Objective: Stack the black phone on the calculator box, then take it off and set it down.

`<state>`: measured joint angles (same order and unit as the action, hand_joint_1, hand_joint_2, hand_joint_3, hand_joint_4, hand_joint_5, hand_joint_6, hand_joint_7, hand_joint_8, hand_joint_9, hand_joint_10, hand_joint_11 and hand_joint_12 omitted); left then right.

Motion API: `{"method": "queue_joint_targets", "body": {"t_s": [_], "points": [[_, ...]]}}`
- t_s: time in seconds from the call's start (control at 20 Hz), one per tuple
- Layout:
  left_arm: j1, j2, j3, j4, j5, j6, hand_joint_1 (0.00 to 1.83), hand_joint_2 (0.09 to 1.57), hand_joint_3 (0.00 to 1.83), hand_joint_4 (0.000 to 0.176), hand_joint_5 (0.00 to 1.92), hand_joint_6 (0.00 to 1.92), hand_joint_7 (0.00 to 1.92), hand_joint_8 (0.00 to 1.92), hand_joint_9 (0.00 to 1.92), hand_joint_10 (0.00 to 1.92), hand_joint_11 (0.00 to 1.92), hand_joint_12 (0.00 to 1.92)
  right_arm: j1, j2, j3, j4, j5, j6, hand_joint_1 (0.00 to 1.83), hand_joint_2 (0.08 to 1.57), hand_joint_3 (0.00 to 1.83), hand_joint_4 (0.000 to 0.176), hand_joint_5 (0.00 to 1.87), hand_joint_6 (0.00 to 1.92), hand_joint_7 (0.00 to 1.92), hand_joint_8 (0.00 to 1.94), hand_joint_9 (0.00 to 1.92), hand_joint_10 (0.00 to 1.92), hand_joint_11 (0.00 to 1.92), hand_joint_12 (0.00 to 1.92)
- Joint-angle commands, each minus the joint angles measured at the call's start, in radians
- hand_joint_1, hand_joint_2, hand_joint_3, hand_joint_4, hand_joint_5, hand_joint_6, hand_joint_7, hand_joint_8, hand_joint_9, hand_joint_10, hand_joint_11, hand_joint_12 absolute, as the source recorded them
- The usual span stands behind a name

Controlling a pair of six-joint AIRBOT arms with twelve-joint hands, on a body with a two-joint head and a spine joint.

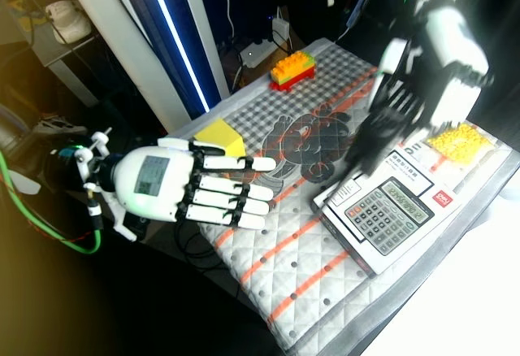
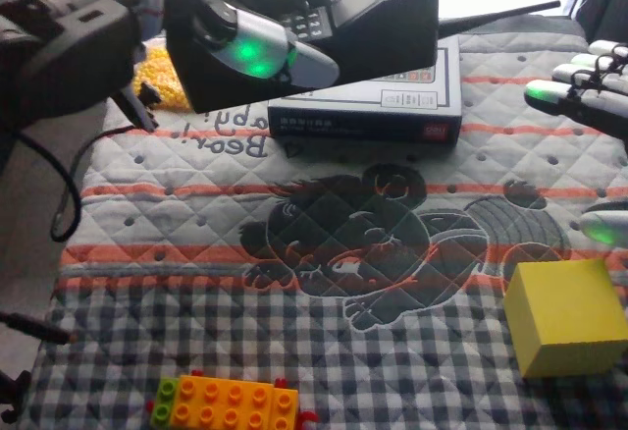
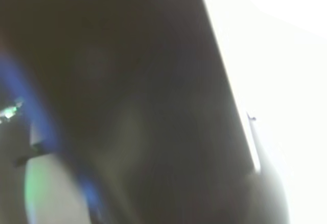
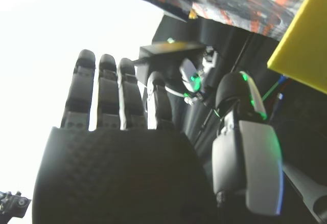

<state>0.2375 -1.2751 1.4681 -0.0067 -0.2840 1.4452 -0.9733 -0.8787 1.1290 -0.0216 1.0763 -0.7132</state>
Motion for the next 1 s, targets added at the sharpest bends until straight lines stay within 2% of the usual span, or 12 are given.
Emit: {"method": "queue_joint_targets", "body": {"t_s": [0.0, 0.1, 0.15, 0.5, 0.55, 0.6, 0.65, 0.7, 0.75, 0.8, 0.85, 0.95], "points": [[-0.027, -0.008, 0.022, -0.015, -0.105, -0.013, 1.18, 1.1, 0.0, 0.0, 1.02, 0.89, 0.93, 1.72, 1.05, 1.88, 1.14, 1.9, 0.017, 0.003, 0.006, 0.019, 0.123, 0.006, 0.35, 1.2, 0.0, 0.176, 0.02, 0.0, 0.11, 0.01, 0.1, 0.01, 0.08, 0.03], [-0.031, -0.042, 0.054, -0.015, -0.091, -0.013, 1.17, 1.13, 0.0, 0.0, 0.96, 1.0, 0.9, 1.84, 1.14, 1.92, 1.29, 1.92, 0.021, 0.0, 0.007, 0.016, 0.124, 0.007, 0.37, 1.19, 0.0, 0.176, 0.02, 0.0, 0.12, 0.01, 0.1, 0.01, 0.09, 0.04], [-0.033, -0.063, 0.077, -0.015, -0.084, -0.013, 1.17, 1.13, 0.0, 0.0, 0.95, 1.01, 0.91, 1.66, 1.12, 1.8, 1.21, 1.9, 0.025, -0.004, 0.009, 0.013, 0.124, 0.007, 0.35, 1.18, 0.0, 0.176, 0.02, 0.0, 0.14, 0.01, 0.13, 0.01, 0.1, 0.05], [-0.063, -0.143, 0.155, 0.015, -0.044, -0.012, 1.18, 1.13, 0.0, 0.0, 0.97, 0.93, 0.81, 1.53, 0.91, 1.68, 0.93, 1.79, 0.041, -0.032, 0.033, -0.014, 0.124, 0.048, 0.33, 1.19, 0.0, 0.174, 0.02, 0.01, 0.16, 0.0, 0.15, 0.0, 0.14, 0.06], [-0.065, -0.154, 0.162, 0.022, -0.039, -0.012, 1.23, 1.15, 0.0, 0.0, 0.91, 1.05, 0.87, 1.27, 0.89, 1.58, 0.88, 1.71, 0.041, -0.036, 0.036, -0.015, 0.124, 0.052, 0.32, 1.19, 0.0, 0.176, 0.02, 0.0, 0.15, 0.0, 0.14, 0.0, 0.13, 0.05], [-0.065, -0.16, 0.167, 0.028, -0.036, -0.012, 1.25, 1.15, 0.0, 0.0, 0.98, 0.75, 0.89, 1.35, 0.86, 1.41, 0.81, 1.61, 0.042, -0.037, 0.037, -0.015, 0.124, 0.054, 0.3, 1.19, 0.0, 0.174, 0.01, 0.0, 0.15, 0.0, 0.14, 0.0, 0.15, 0.05], [-0.066, -0.168, 0.175, 0.031, -0.032, -0.012, 1.23, 1.13, 0.01, 0.0, 0.94, 0.89, 0.93, 1.21, 0.77, 0.84, 0.52, 1.24, 0.042, -0.039, 0.038, -0.016, 0.124, 0.055, 0.3, 1.2, 0.01, 0.164, 0.01, 0.0, 0.14, 0.0, 0.14, 0.0, 0.15, 0.05], [-0.066, -0.174, 0.182, 0.031, -0.03, -0.012, 1.22, 1.03, 0.0, 0.0, 0.8, 0.35, 0.81, 0.48, 0.77, 0.37, 0.39, 0.95, 0.044, -0.041, 0.039, -0.019, 0.124, 0.056, 0.3, 1.2, 0.01, 0.166, 0.02, 0.0, 0.15, 0.0, 0.14, 0.0, 0.14, 0.05], [-0.066, -0.175, 0.182, 0.031, -0.03, -0.012, 1.16, 1.0, 0.0, 0.0, 0.7, 0.1, 0.72, 0.14, 0.7, 0.13, 0.31, 0.82, 0.044, -0.041, 0.039, -0.019, 0.124, 0.056, 0.33, 1.21, 0.0, 0.166, 0.02, 0.0, 0.15, 0.0, 0.14, 0.0, 0.12, 0.04], [-0.066, -0.175, 0.182, 0.031, -0.03, -0.012, 1.15, 0.98, 0.0, 0.013, 0.66, 0.02, 0.67, 0.04, 0.67, 0.04, 0.28, 0.81, 0.045, -0.043, 0.04, -0.02, 0.124, 0.056, 0.34, 1.21, 0.0, 0.167, 0.02, 0.0, 0.14, 0.0, 0.14, 0.0, 0.12, 0.04], [-0.066, -0.175, 0.182, 0.031, -0.03, -0.012, 1.14, 0.97, 0.0, 0.052, 0.61, 0.0, 0.63, 0.01, 0.64, 0.01, 0.2, 0.77, 0.045, -0.043, 0.04, -0.02, 0.124, 0.056, 0.35, 1.2, 0.0, 0.158, 0.03, 0.0, 0.15, 0.0, 0.14, 0.0, 0.13, 0.04], [-0.064, -0.175, 0.181, 0.031, -0.035, -0.013, 1.07, 0.97, 0.0, 0.078, 0.53, 0.0, 0.56, 0.0, 0.56, 0.0, 0.11, 0.78, 0.045, -0.044, 0.04, -0.02, 0.124, 0.057, 0.38, 1.21, 0.0, 0.157, 0.03, 0.0, 0.15, 0.0, 0.15, 0.0, 0.14, 0.04]]}}
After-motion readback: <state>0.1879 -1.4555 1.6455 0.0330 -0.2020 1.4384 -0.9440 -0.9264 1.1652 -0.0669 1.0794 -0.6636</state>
